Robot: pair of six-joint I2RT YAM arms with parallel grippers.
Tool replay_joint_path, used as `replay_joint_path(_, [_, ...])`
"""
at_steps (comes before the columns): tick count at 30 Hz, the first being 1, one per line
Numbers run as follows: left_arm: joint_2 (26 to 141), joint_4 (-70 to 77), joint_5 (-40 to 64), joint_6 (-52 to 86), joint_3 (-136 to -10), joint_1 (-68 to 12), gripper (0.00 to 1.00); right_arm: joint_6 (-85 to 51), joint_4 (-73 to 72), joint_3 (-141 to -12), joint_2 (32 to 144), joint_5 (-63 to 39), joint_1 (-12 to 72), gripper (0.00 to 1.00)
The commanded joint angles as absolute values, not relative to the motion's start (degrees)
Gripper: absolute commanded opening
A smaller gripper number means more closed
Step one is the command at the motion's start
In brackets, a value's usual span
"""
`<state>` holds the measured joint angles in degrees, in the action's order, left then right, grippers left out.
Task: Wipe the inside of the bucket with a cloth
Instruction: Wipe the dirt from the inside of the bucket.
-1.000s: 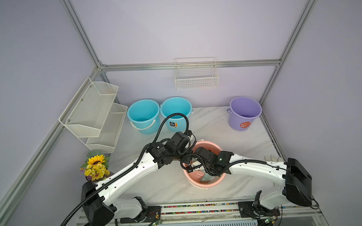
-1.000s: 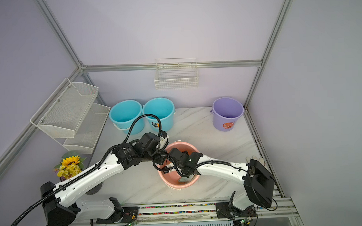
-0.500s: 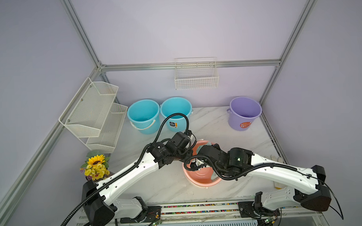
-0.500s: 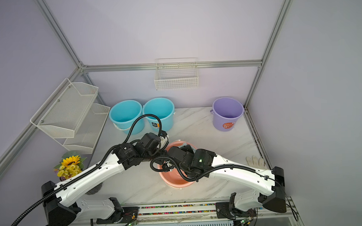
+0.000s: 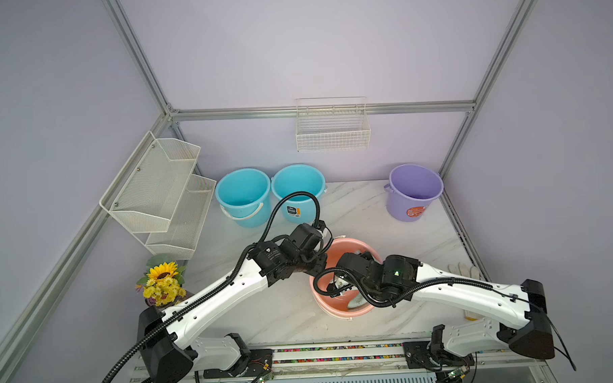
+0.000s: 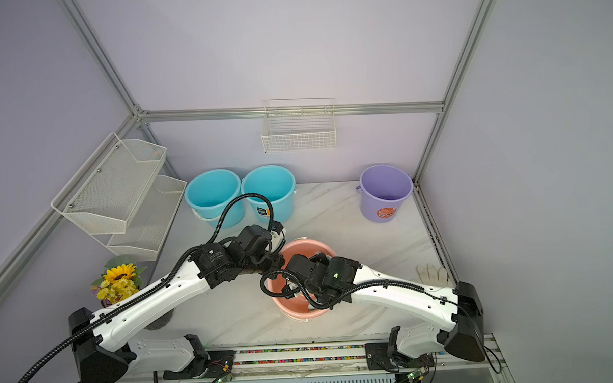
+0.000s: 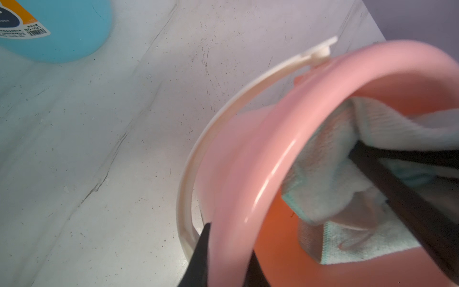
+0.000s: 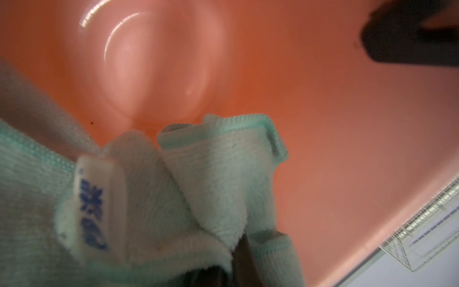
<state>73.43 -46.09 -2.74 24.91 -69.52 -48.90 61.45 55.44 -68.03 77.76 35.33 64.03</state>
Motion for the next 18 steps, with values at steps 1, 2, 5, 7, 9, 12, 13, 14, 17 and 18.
replay_joint_path(1, [70.3,-40.6,-1.1,25.1,-69.6,-49.1,0.00,63.4,45.9,-64.6,78.2,27.6,61.4,0.00])
replay_joint_path(2, [70.4,-40.4,-0.9,25.1,-69.6,-49.0,0.00,63.7,43.4,-63.6,79.9,26.4,60.7,0.00])
replay_joint_path(5, [70.8,-40.1,-0.3,25.1,-69.9,-49.1,0.00,64.1,36.0,-59.5,81.6,23.2,58.7,0.00])
replay_joint_path(7, [70.9,-39.6,0.1,25.0,-69.8,-49.1,0.00,63.6,31.6,-57.3,82.9,21.1,57.2,0.00])
replay_joint_path(9, [70.7,-39.0,0.6,24.9,-69.5,-49.0,0.00,63.3,27.5,-55.0,83.8,19.5,56.0,0.00])
replay_joint_path(12, [70.7,-38.8,0.6,24.8,-69.5,-49.1,0.00,62.5,21.1,-51.5,85.4,17.7,54.2,0.00])
replay_joint_path(13, [70.6,-38.7,0.5,24.8,-69.5,-49.0,0.00,62.2,19.7,-50.7,85.9,16.9,53.5,0.00])
replay_joint_path(14, [70.7,-38.6,0.4,24.8,-69.4,-49.1,0.00,61.9,18.8,-50.2,86.2,16.4,53.1,0.00])
replay_joint_path(17, [71.1,-38.6,0.2,24.9,-69.5,-49.1,0.00,60.8,18.8,-50.5,86.1,16.6,52.7,0.00])
replay_joint_path(18, [71.3,-38.7,-0.4,25.0,-69.6,-49.1,0.00,60.2,19.6,-51.1,85.3,16.7,52.7,0.00])
